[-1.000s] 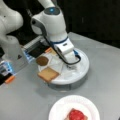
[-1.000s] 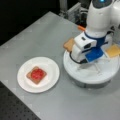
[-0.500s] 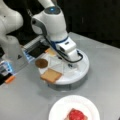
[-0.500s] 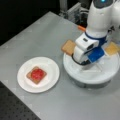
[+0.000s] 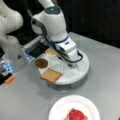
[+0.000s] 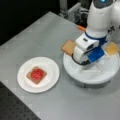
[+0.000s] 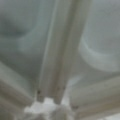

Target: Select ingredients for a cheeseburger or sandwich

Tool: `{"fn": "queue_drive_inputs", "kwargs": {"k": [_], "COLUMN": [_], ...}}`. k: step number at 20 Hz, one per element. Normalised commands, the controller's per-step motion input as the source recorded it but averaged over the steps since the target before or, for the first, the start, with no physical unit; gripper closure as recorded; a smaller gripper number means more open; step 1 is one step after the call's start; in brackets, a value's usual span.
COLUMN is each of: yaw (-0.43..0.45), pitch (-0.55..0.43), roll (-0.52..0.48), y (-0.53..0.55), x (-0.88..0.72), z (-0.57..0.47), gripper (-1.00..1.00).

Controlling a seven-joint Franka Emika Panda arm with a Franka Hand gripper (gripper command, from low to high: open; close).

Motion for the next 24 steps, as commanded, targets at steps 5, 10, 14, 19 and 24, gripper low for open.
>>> {"fn": "queue_drive_inputs", "kwargs": {"k": [5, 10, 14, 19, 24], "yaw": [0.149, 0.143, 0.151, 0.147, 0.068], "pitch": [0.112, 0.097, 0.069, 0.038, -0.050], "roll": [-0.104, -0.103, -0.101, -0.094, -0.052], "y": [-0.11, -0.05, 0.01, 0.05, 0.07], "x": [0.17, 0.22, 0.32, 0.41, 0.41], "z": [-0.30, -0.28, -0.28, -0.29, -0.32], "gripper": [-1.00, -1.00, -1.00, -1.00, -1.00]}}
